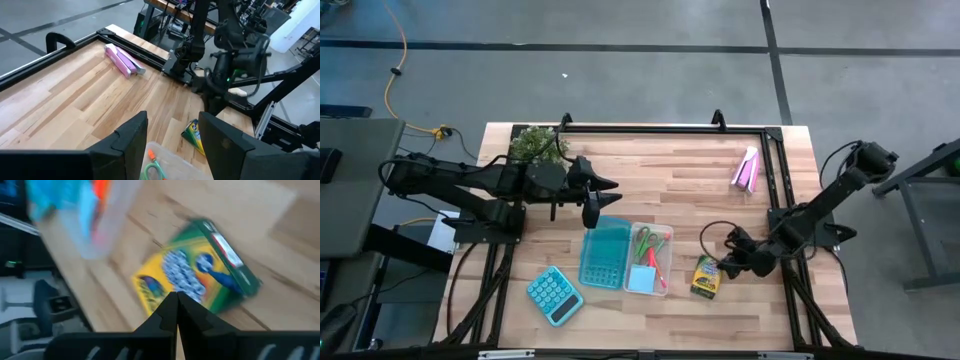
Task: Pack school essentials
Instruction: Put the yellow crayon box into the blue supply box
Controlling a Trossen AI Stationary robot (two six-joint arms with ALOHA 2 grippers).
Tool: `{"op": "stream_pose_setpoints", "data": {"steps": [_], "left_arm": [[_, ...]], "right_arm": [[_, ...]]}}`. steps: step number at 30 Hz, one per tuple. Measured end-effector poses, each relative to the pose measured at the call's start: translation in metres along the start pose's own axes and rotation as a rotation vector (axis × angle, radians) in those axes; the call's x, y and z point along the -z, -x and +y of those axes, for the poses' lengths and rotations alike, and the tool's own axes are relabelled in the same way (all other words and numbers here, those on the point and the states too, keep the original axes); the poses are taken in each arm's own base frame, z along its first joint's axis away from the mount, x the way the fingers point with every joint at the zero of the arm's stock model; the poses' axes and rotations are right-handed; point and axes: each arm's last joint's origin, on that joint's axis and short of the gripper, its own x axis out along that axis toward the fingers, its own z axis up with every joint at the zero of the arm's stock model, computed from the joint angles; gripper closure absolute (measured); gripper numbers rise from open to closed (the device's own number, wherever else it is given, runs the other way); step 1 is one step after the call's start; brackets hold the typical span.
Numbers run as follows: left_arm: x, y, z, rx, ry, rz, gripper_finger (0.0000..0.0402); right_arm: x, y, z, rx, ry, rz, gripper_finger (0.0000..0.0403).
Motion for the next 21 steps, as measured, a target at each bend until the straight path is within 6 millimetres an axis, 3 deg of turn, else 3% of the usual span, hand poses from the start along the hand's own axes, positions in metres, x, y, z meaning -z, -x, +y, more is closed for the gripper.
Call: {"op": "stream_pose_setpoints", "data": {"steps": [5,12,16,21], "left_arm": [[0.0,0.0,0.0,0.0,0.008,0.0,0.0236],[0.0,0.0,0.0,0.0,0.026,0.0,0.0236],[0.0,0.0,0.0,0.0,0.026,0.0,0.0236],[0.0,0.0,0.0,0.0,0.023,0.0,0.0236]], "right_arm": [[-0.012,0.019,0.01,-0.099,0.005,-0.058,0.0403],[-0.036,0.024,0.023,-0.239,0.097,-0.038,0.0394],[-0.044,0.024,0.039,-0.299,0.154,0.084,0.0353],[-0.038,0.025,0.072,-0.243,0.274,0.234,0.0275]]}}
